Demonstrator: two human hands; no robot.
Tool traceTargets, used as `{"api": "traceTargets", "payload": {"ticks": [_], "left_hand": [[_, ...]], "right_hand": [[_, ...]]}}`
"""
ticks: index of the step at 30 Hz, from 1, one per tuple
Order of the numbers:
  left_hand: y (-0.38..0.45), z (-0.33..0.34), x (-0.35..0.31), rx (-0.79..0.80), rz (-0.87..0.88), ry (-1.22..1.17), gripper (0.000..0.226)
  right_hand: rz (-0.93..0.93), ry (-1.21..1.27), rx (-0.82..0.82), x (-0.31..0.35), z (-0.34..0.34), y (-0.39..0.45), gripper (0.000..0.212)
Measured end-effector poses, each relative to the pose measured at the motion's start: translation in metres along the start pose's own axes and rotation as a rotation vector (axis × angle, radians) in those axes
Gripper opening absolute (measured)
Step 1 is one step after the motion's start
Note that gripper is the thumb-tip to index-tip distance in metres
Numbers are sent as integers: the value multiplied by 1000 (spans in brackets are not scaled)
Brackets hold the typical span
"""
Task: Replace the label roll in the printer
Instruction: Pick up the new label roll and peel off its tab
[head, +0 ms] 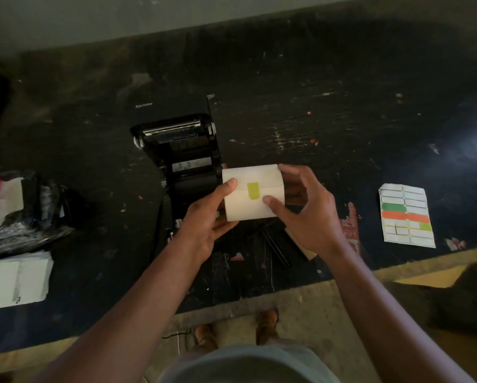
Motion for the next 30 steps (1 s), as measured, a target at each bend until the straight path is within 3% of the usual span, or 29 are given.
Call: {"api": "traceTargets", "payload": {"ticks": [5,8,21,30], "left_hand": [[-7,7,-9,42,94,95,46],[-11,11,-14,78,163,157,45],[-15,13,-24,-11,257,201,16],[-15,13,-23,-57,305,214,18]], "right_hand": [[39,84,-32,-8,2,-2,62],[70,108,-64,-15,1,-6,62],[93,216,-153,-22,0,-9,59],[108,182,-189,-15,-1,-10,60]]}}
Point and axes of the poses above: each hand's wrist, its own y-axis towards the middle knuckle, its own z-axis out of the palm, x = y × z, the point moved 10 cm from there along y, towards the middle knuckle, and after that the axes turned 12 degrees about -z, right-handed, at the moved point
